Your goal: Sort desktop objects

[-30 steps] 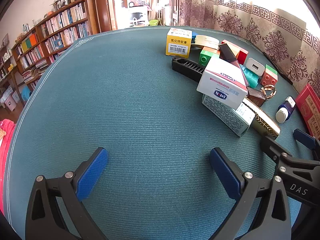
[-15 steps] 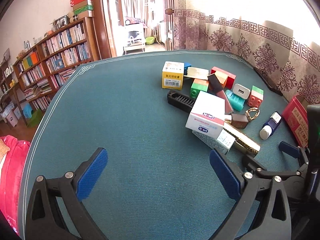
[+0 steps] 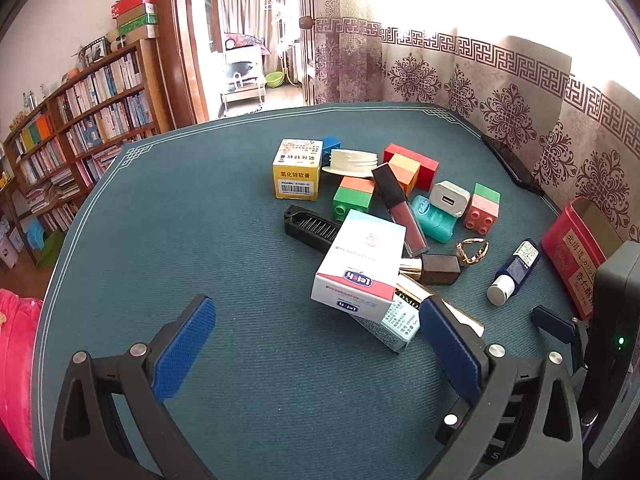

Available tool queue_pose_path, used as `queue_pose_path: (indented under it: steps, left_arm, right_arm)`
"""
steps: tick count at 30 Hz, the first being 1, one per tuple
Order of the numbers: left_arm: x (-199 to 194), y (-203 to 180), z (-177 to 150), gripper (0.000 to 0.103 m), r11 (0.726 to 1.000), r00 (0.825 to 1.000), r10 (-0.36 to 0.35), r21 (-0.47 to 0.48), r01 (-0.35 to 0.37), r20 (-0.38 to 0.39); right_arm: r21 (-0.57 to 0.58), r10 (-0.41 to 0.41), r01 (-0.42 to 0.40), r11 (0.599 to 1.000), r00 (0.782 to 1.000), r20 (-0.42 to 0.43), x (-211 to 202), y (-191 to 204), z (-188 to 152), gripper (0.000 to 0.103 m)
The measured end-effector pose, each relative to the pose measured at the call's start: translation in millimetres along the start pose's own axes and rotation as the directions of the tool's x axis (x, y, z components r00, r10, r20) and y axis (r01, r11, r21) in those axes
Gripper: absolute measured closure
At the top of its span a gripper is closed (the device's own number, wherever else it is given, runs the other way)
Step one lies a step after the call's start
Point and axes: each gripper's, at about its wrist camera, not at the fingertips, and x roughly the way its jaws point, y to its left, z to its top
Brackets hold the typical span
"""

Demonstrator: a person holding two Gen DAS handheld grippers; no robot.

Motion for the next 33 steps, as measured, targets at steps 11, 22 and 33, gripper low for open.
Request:
queue_pose_path:
  steps: [11, 22, 33]
  left_arm:
    - [26, -2, 14, 0.003, 1.000, 0.999, -0.027, -0.013, 0.026, -0.033]
    - [48, -5, 13, 0.027, 0.998, 0.994, -0.070, -0.004, 0.070, -0.079]
    - [35, 23, 0, 0.046, 0.987, 0.990, -0.130, -0.102, 0.125, -0.047]
  right_arm:
    - [-0.044, 0.044, -0.045, 0.998, 0.998, -0.042, -5, -4, -4, 0.000]
    - [-0.086, 0.067, -0.069, 0.994, 0.997, -0.032, -11, -6, -14, 0.000]
    - [-0.097, 0.063, -0.065, 0.993, 0.998, -0.026, -14, -5, -18, 0.000]
